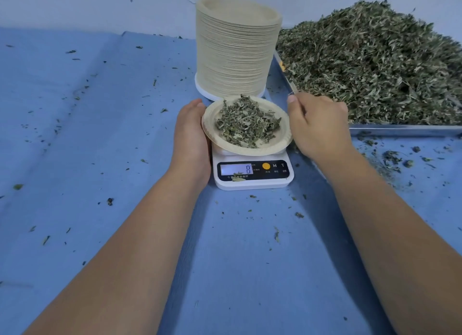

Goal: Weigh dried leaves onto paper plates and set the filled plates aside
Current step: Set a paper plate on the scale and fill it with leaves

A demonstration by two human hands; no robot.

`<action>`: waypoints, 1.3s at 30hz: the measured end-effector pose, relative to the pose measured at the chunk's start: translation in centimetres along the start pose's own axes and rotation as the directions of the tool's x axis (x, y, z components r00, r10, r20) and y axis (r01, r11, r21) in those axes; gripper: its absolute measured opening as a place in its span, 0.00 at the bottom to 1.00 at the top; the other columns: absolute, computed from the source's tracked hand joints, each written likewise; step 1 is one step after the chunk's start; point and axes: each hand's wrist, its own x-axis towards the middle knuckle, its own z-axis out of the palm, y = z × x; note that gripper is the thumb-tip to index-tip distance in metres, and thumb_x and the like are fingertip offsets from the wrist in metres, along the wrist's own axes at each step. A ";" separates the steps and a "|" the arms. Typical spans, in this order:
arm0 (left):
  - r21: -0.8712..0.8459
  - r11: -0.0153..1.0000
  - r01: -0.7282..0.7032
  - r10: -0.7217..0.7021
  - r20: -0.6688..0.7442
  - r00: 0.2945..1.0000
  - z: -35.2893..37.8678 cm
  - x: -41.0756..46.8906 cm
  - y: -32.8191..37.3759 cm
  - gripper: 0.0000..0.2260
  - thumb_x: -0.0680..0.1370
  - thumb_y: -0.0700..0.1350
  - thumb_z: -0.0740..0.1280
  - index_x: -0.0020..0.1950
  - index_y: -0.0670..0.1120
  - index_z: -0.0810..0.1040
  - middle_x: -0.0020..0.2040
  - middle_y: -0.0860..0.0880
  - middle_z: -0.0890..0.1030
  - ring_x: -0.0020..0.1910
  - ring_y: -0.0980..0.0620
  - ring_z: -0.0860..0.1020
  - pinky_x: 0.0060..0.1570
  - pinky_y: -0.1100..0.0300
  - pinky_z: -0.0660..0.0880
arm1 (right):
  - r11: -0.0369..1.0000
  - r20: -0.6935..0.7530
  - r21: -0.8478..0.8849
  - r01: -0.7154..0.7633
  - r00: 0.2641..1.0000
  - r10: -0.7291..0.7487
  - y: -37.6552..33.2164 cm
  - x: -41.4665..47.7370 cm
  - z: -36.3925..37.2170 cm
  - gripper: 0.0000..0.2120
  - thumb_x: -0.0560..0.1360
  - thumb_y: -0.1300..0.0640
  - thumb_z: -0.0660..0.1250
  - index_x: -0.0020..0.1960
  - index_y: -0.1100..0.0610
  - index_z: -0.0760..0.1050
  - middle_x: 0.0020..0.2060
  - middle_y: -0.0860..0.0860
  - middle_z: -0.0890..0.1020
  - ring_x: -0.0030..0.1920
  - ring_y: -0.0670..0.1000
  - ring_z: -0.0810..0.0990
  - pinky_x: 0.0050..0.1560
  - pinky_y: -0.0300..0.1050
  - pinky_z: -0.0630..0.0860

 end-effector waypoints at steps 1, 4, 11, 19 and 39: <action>-0.005 1.000 -0.003 0.003 -0.018 1.000 -0.1 0.2 -0.1 0.12 0.71 0.50 0.67 0.52 0.46 0.76 0.49 0.49 0.77 0.52 0.48 0.78 0.65 0.45 0.75 | 1.000 -0.016 0.007 -0.004 1.000 0.004 0.0 0.0 -0.1 0.17 0.84 0.48 0.52 0.41 0.52 0.72 0.28 0.44 0.66 0.40 0.54 0.68 0.49 0.51 0.61; 0.056 0.998 0.025 -0.022 -0.045 0.999 -0.2 0.1 -0.2 0.25 0.72 0.53 0.67 0.68 0.46 0.77 0.66 0.47 0.81 0.65 0.48 0.80 0.70 0.42 0.73 | 1.000 -0.044 0.028 -0.006 0.999 0.008 -0.3 0.0 -0.3 0.17 0.84 0.47 0.52 0.41 0.50 0.73 0.29 0.45 0.68 0.42 0.51 0.67 0.52 0.51 0.62; 0.121 0.992 0.021 -0.014 -0.054 0.998 -0.1 -0.3 -0.4 0.25 0.72 0.55 0.66 0.69 0.51 0.76 0.72 0.49 0.76 0.71 0.50 0.76 0.73 0.46 0.70 | 0.999 0.019 0.023 -0.024 1.000 0.023 -0.7 -0.1 -0.2 0.19 0.85 0.48 0.52 0.35 0.49 0.61 0.25 0.45 0.66 0.31 0.53 0.66 0.52 0.50 0.63; 0.015 1.000 0.006 -0.003 -0.179 0.984 -0.6 0.3 0.3 0.13 0.83 0.45 0.63 0.68 0.52 0.76 0.69 0.49 0.78 0.66 0.49 0.79 0.69 0.46 0.75 | 0.966 0.021 0.256 0.029 0.999 -0.036 -2.4 -0.9 -0.3 0.15 0.81 0.45 0.58 0.46 0.53 0.78 0.29 0.41 0.73 0.34 0.44 0.67 0.64 0.56 0.65; 0.063 0.989 -0.134 0.146 -0.568 0.810 -16.8 -2.5 14.9 0.08 0.79 0.39 0.64 0.41 0.48 0.76 0.39 0.46 0.77 0.39 0.47 0.78 0.45 0.50 0.77 | 0.769 0.255 0.557 0.313 0.817 -0.517 -22.2 -2.2 4.1 0.25 0.67 0.25 0.63 0.53 0.41 0.78 0.53 0.40 0.79 0.57 0.42 0.75 0.68 0.56 0.67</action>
